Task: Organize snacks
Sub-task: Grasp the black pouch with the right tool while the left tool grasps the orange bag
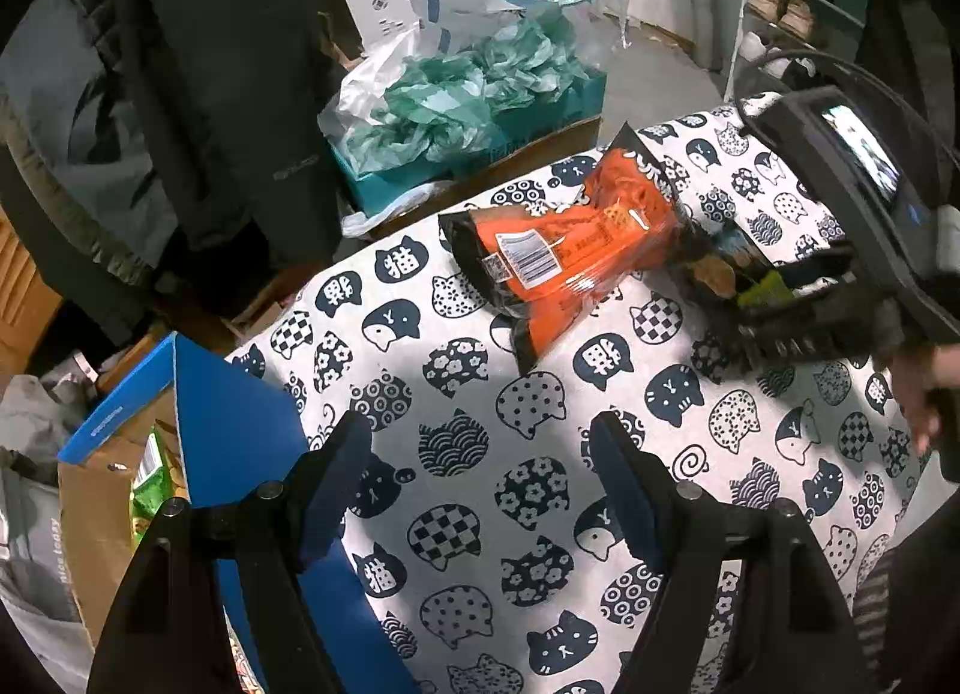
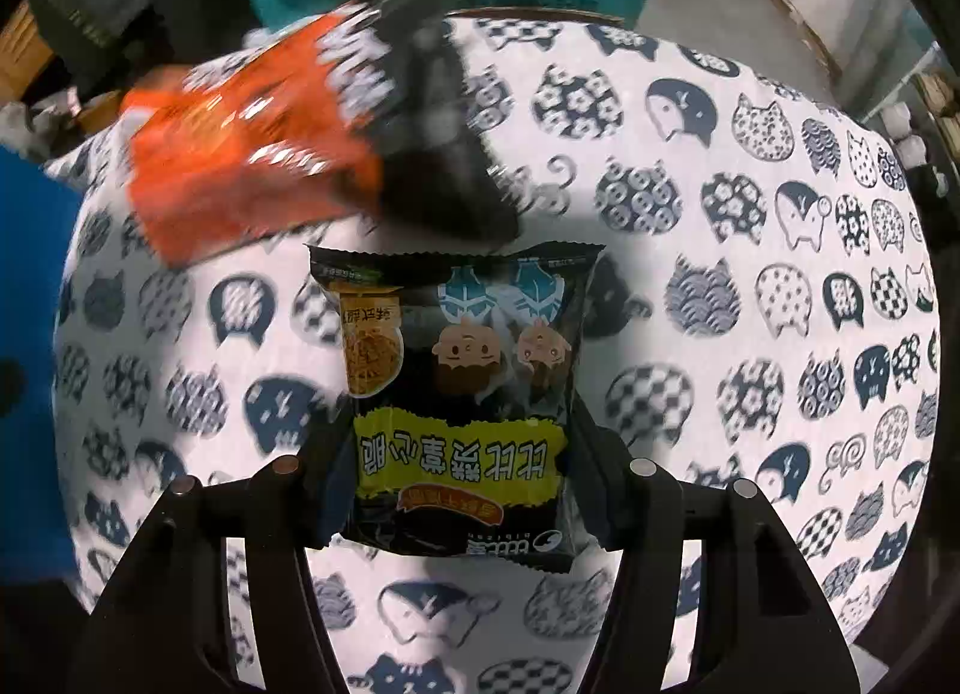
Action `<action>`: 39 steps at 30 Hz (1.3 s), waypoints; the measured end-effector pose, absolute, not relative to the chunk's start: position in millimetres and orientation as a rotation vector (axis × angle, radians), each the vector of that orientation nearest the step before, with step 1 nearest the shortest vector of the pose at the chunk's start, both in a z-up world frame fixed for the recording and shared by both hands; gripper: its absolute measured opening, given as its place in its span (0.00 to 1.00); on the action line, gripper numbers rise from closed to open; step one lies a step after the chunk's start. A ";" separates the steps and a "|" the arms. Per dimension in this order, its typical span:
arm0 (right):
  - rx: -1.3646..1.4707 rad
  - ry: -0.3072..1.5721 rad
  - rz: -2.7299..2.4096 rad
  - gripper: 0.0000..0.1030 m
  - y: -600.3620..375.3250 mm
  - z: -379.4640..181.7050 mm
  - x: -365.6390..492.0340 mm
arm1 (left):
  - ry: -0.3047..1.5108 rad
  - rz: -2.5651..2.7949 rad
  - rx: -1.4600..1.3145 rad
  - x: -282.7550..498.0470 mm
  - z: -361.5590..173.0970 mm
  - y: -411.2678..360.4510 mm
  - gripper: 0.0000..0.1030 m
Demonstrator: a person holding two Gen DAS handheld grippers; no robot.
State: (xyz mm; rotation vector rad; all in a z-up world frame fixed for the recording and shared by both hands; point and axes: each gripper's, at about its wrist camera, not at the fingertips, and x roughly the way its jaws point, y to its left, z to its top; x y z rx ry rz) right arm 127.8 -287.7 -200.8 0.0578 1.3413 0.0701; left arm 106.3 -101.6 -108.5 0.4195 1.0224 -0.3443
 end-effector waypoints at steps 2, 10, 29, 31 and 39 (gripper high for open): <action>0.070 1.339 0.056 0.58 -294.6 -202.5 139.0 | 1.022 -0.347 0.418 106.3 -106.9 -100.0 0.75; 0.087 1.320 0.022 0.58 -310.6 -195.5 179.7 | 1.067 -0.357 0.353 114.1 -104.8 -88.2 0.78; 0.063 1.244 0.005 0.58 -360.9 -157.2 165.9 | 1.094 -0.489 0.282 161.0 -94.6 -167.5 0.84; 0.082 1.238 0.002 0.58 -365.4 -152.4 157.6 | 1.105 -0.500 0.293 168.4 -97.2 -180.4 0.84; 0.130 1.228 -0.014 0.58 -385.9 -146.5 147.8 | 1.168 -0.530 0.307 192.5 -120.2 -211.1 0.84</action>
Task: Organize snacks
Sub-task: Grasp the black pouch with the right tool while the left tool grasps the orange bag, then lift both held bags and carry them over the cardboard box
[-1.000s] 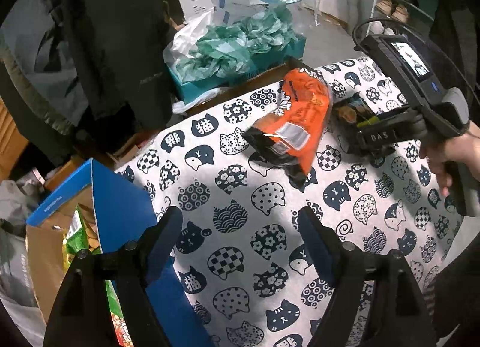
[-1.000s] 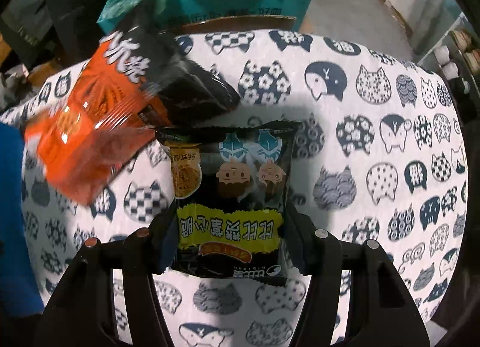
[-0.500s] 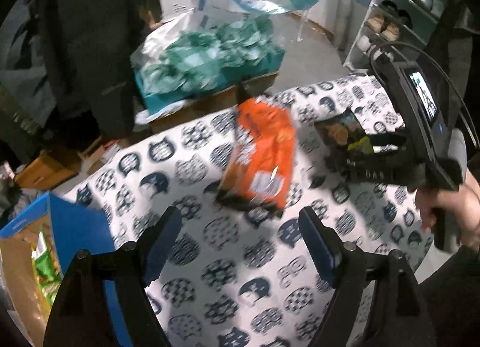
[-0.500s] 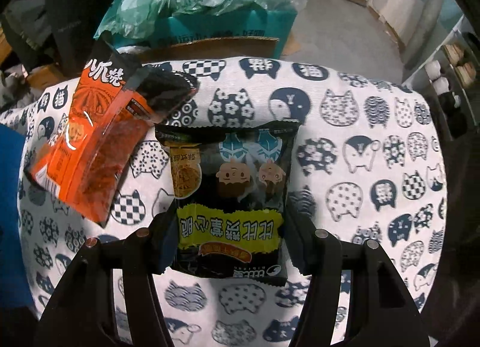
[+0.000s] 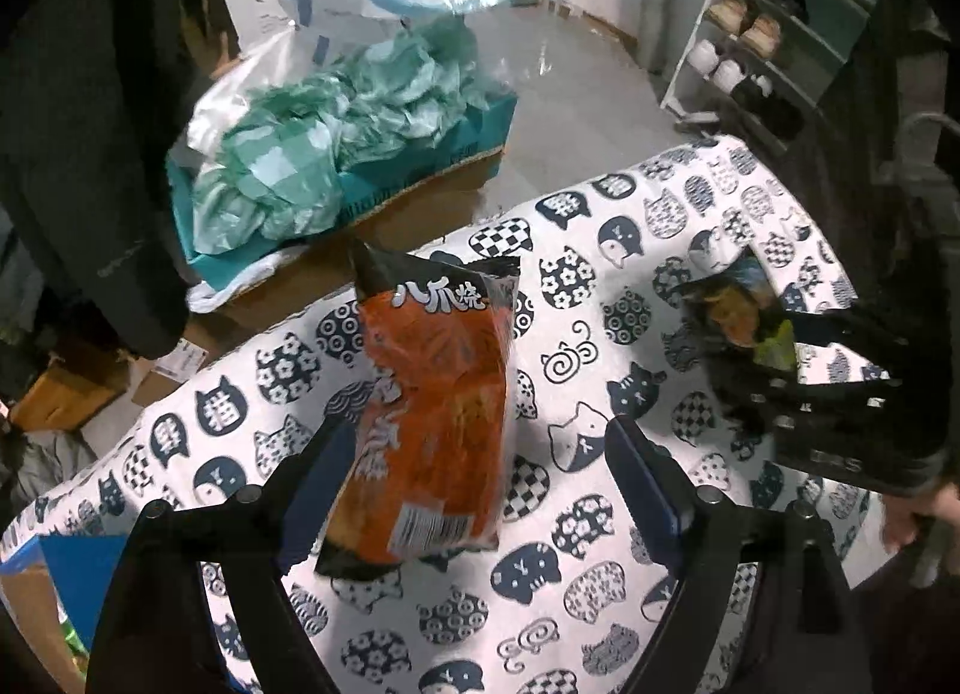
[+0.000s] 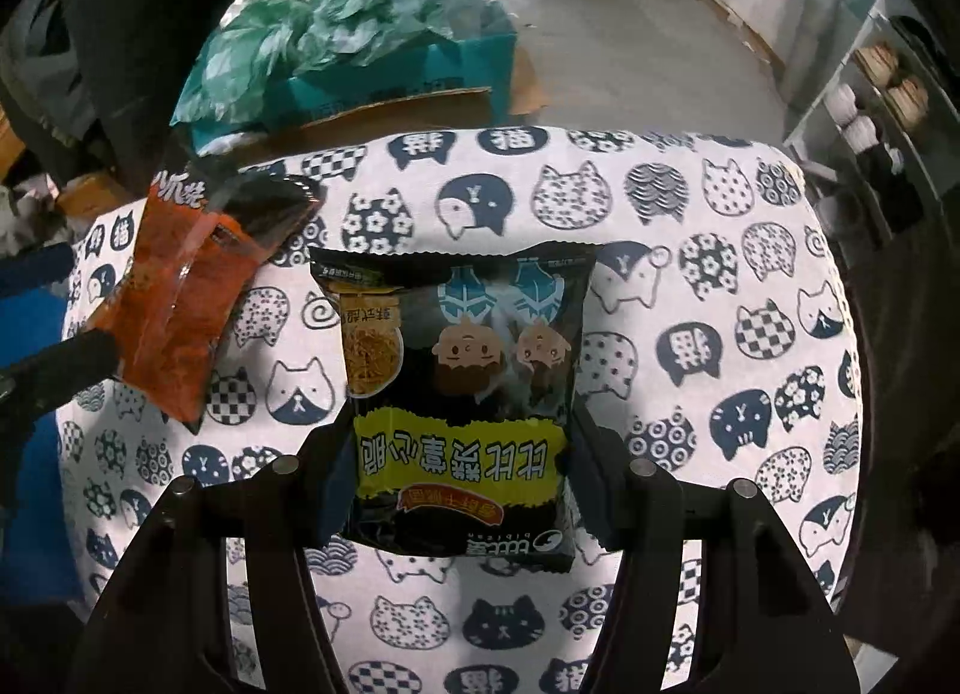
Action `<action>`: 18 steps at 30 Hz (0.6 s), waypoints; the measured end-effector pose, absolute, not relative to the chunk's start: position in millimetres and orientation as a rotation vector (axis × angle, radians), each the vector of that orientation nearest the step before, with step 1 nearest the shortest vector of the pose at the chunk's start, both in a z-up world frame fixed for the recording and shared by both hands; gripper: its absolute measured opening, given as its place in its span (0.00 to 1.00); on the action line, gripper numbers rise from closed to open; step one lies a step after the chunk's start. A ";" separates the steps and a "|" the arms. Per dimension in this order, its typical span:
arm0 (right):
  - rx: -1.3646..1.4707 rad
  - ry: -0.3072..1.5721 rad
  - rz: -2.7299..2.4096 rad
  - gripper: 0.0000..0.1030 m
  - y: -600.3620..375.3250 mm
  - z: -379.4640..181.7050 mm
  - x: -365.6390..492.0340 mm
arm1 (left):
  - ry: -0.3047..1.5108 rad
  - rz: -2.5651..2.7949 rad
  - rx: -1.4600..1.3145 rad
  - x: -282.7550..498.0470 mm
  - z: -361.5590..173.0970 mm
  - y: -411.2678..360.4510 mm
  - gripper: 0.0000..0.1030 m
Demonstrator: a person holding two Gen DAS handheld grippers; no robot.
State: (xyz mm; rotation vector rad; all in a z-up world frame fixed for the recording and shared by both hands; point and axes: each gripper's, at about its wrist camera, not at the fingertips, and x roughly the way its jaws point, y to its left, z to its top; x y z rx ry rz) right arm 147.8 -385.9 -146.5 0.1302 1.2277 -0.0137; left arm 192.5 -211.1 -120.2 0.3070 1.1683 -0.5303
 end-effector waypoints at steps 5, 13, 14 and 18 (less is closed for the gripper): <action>0.145 1.233 -0.031 0.58 -400.3 -149.5 145.6 | 1.205 -0.495 0.337 204.9 -143.1 -219.8 0.84; 0.155 1.229 -0.043 0.58 -409.3 -148.6 146.0 | 1.227 -0.464 0.356 210.4 -164.8 -219.9 0.83; 0.156 1.227 -0.042 0.58 -408.4 -148.1 146.2 | 1.227 -0.465 0.355 210.3 -166.0 -218.9 0.78; 0.151 1.224 -0.029 0.58 -403.0 -146.7 148.0 | 1.235 -0.451 0.317 211.4 -170.0 -209.5 0.51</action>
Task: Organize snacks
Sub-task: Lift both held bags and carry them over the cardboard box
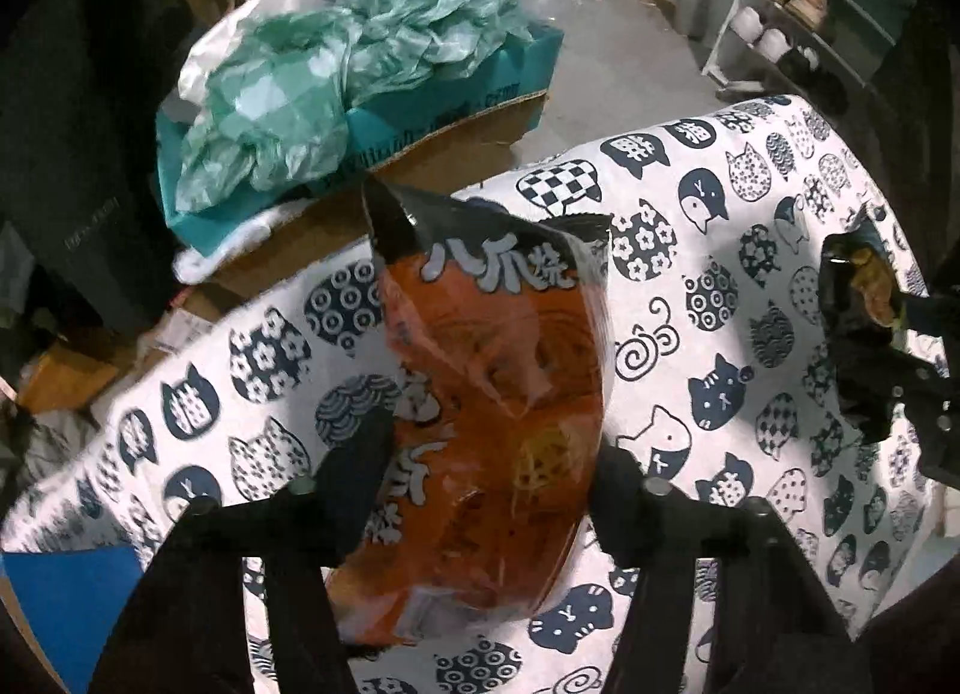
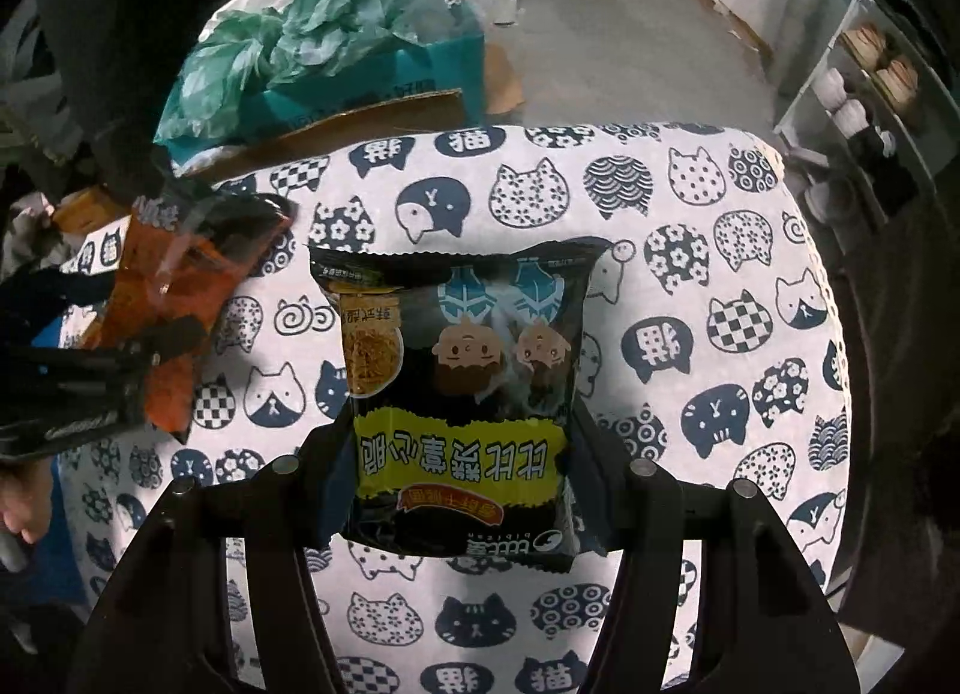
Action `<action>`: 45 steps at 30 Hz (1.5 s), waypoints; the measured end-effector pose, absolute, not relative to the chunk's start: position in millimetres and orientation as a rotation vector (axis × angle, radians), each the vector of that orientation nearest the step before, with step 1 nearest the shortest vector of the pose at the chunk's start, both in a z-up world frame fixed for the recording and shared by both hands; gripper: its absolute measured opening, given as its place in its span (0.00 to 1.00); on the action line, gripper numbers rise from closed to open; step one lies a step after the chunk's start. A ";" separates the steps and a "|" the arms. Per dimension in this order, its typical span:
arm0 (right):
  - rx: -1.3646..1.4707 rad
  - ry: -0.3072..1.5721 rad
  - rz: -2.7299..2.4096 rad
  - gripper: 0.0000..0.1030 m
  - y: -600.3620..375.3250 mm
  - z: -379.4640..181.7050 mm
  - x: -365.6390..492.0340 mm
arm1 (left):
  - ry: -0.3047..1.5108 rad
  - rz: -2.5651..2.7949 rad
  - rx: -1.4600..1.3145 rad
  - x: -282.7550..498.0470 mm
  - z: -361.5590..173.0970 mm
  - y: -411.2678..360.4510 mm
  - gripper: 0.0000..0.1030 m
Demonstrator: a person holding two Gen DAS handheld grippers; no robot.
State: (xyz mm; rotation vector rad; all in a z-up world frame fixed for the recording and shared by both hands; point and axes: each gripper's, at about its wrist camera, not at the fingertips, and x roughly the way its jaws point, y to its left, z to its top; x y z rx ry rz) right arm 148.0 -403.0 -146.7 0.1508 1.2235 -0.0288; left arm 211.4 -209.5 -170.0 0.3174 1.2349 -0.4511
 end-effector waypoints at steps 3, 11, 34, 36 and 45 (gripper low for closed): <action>0.146 1.225 -0.021 0.58 -400.1 -146.6 148.7 | 1.224 -0.466 0.277 209.3 -166.7 -202.9 0.39; 0.123 1.223 0.002 0.58 -390.0 -143.3 146.8 | 1.217 -0.439 0.271 196.8 -156.5 -188.7 0.35; 0.013 1.108 0.140 0.58 -321.8 -76.0 116.3 | 1.080 -0.377 0.253 116.8 -74.2 -118.3 0.35; 0.003 1.097 0.155 0.58 -313.9 -69.2 111.4 | 1.058 -0.365 0.263 107.3 -66.4 -113.2 0.35; -0.065 1.046 0.247 0.58 -262.4 -41.3 93.0 | 1.007 -0.314 0.203 72.4 -28.5 -66.5 0.35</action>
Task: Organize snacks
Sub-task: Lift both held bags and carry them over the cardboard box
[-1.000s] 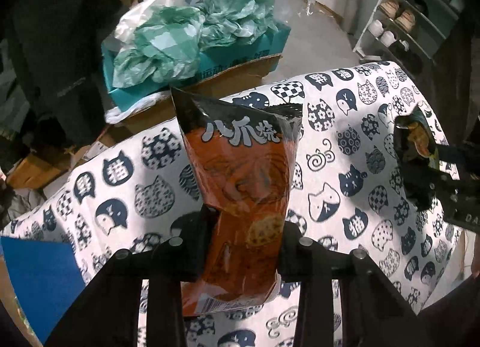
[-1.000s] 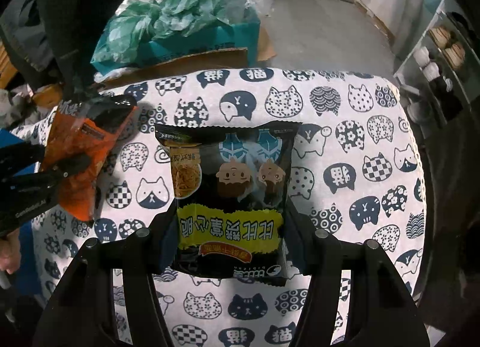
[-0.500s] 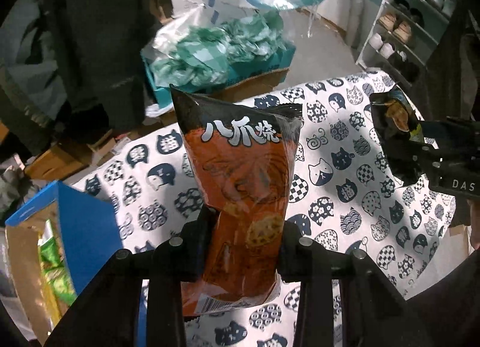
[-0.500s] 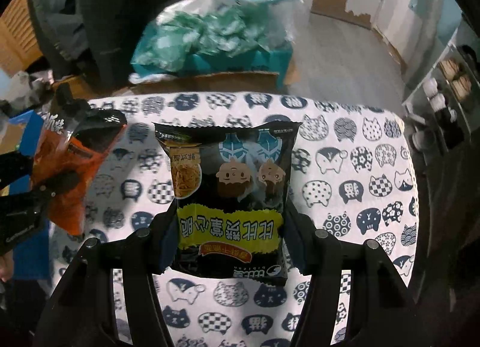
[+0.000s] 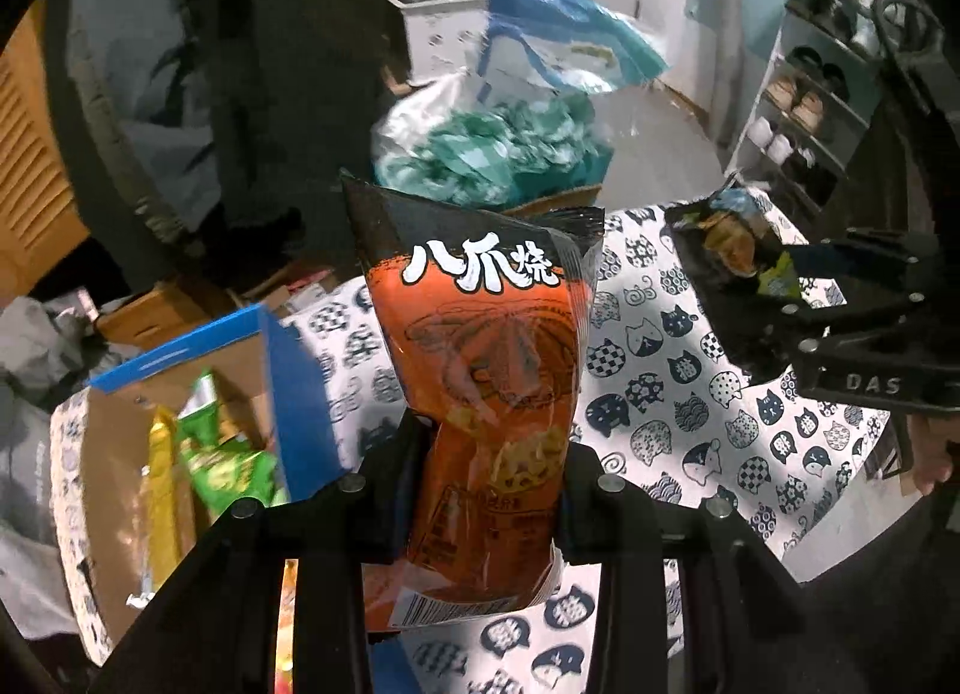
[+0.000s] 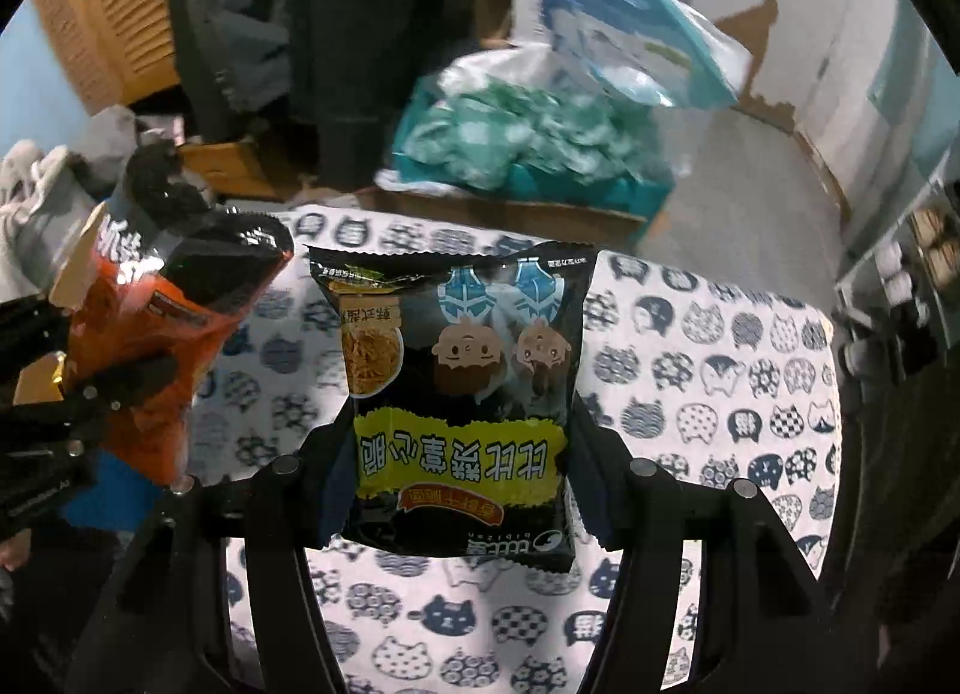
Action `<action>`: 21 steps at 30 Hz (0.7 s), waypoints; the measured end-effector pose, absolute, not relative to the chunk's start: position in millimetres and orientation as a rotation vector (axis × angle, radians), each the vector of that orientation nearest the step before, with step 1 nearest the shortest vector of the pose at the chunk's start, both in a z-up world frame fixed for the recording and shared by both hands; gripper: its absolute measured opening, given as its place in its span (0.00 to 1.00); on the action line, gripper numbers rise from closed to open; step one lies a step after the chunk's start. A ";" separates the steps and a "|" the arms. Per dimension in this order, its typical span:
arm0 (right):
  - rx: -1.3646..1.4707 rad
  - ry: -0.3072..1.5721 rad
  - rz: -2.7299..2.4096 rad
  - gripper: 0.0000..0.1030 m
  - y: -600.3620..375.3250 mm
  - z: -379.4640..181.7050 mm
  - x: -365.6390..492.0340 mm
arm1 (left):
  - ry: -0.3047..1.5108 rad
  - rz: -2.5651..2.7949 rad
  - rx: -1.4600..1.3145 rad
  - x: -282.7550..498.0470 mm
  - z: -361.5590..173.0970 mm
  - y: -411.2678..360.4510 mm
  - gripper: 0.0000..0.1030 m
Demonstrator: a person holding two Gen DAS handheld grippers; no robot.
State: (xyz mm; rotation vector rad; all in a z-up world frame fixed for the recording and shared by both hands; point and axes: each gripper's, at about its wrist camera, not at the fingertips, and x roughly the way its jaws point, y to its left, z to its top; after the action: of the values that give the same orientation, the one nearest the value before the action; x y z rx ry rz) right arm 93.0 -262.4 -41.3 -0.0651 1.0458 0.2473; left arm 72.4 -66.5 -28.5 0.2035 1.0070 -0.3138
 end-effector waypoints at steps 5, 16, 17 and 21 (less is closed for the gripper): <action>-0.100 1.031 0.295 0.58 -235.1 -33.9 84.1 | 0.967 -0.269 0.201 50.5 -12.7 -37.8 0.35; -0.140 0.996 0.376 0.58 -184.3 -19.8 75.5 | 0.927 -0.199 0.161 27.0 2.3 12.9 0.35; -0.141 0.994 0.383 0.58 -179.5 -18.4 75.4 | 0.924 -0.197 0.154 25.4 2.8 17.9 0.35; -0.159 0.988 0.397 0.58 -161.3 -14.1 75.4 | 0.911 -0.175 0.142 21.1 2.4 38.2 0.35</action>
State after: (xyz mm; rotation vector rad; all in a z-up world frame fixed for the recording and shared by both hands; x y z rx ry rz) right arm 75.4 -161.3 -14.1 -0.1585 0.9877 0.3969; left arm 21.1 38.2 2.4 0.1422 0.9105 -0.1748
